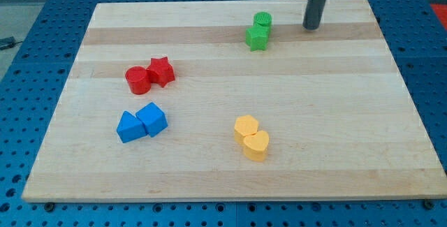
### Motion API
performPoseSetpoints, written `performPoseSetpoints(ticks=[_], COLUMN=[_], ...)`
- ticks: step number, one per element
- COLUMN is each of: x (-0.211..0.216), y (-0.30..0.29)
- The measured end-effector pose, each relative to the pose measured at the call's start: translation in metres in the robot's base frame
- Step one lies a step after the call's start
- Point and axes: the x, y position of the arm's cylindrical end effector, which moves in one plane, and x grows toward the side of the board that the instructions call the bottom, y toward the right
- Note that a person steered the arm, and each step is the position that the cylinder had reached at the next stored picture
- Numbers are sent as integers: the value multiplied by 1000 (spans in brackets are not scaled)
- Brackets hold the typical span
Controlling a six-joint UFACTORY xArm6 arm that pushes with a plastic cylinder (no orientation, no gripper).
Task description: Move the green circle towards top left of the board
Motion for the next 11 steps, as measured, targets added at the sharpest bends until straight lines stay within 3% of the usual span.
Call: performPoseSetpoints(ticks=[4, 6, 11], x=[9, -30, -8], y=[-100, -109, -249])
